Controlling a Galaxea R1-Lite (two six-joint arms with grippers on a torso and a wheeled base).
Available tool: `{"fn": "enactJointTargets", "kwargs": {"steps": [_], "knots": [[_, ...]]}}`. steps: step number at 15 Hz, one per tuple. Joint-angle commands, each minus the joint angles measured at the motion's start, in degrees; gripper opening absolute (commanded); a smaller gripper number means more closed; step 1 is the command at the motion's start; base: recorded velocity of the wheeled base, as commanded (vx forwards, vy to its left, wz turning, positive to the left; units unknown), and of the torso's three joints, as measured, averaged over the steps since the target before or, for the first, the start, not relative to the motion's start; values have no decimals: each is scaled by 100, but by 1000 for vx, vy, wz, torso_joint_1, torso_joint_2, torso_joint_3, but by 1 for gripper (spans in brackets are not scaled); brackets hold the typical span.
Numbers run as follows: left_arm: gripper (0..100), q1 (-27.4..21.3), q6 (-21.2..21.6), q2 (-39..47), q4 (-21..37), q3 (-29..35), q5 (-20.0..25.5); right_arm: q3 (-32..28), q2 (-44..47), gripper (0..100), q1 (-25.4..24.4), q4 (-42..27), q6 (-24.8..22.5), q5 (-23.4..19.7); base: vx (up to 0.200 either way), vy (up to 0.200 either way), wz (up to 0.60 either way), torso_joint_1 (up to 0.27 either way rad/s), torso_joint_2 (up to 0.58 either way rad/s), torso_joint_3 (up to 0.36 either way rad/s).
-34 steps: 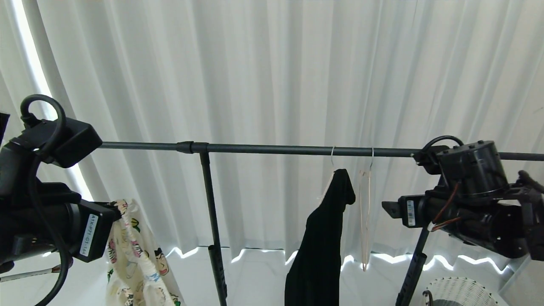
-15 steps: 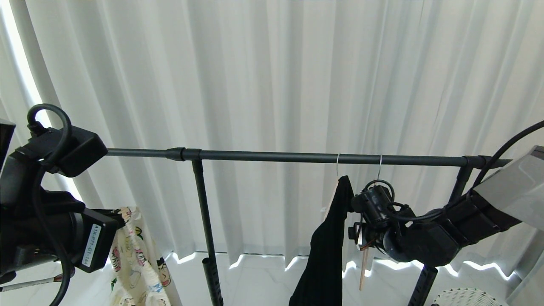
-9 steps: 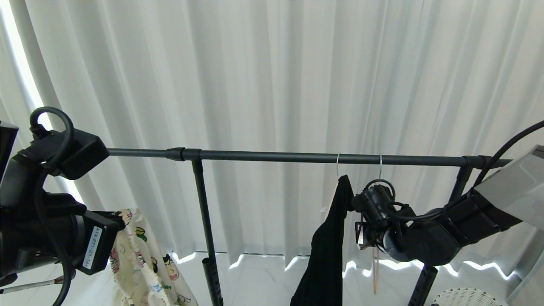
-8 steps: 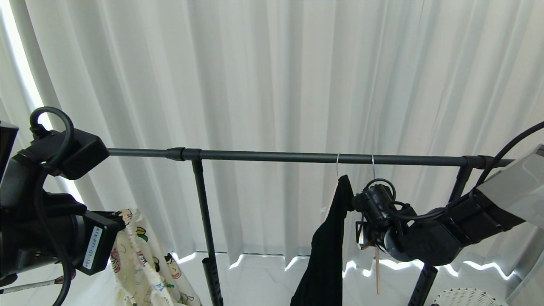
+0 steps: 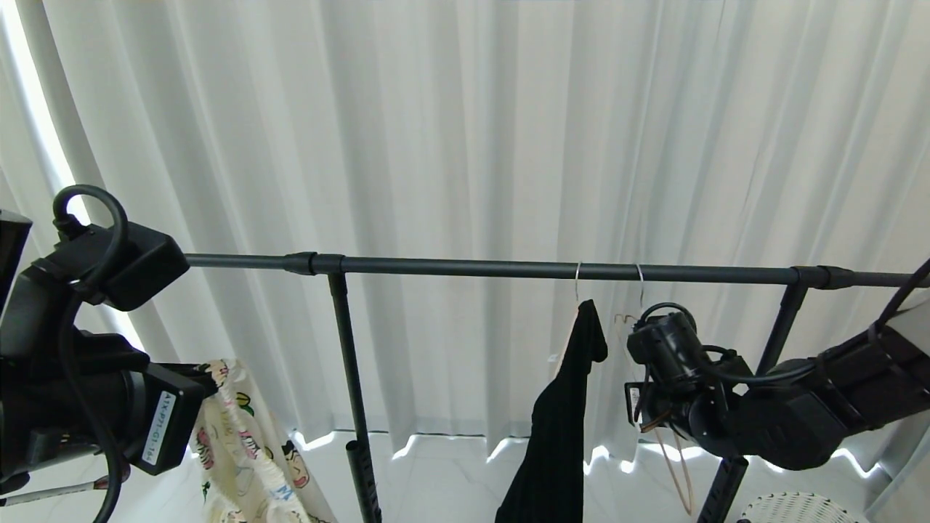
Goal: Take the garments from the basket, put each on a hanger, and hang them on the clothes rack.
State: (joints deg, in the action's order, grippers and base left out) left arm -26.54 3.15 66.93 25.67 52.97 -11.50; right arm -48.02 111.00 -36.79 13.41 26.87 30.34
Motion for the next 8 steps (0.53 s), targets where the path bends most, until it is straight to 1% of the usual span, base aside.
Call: {"fn": "enactJointTargets", "kwargs": {"steps": [1, 2, 3, 4, 6, 8], "knots": [[0, 0, 2, -4, -1, -6, -2, 179, -465, 0, 23, 13, -24, -107, 0, 0, 0, 0, 0, 0], [0, 0, 2, -4, -1, -6, -2, 258, -693, 0, 58, 13, -94, -310, 0, 0, 0, 0, 0, 0], [0, 0, 2, -13, -1, -6, -2, 355, -939, 0, 102, 13, -261, -512, 0, 0, 0, 0, 0, 0], [0, 0, 2, -13, -1, 3, -2, 460, -1177, 0, 207, 13, -525, -723, 0, 0, 0, 0, 0, 0], [0, -18, 2, -31, -1, -6, -2, 627, -1572, 0, 533, 56, -1201, -1101, 0, 0, 0, 0, 0, 0], [0, -36, 2, -74, -1, -23, -2, 873, -1809, 0, 823, 276, -1738, -1391, 0, 0, 0, 0, 0, 0]]}}
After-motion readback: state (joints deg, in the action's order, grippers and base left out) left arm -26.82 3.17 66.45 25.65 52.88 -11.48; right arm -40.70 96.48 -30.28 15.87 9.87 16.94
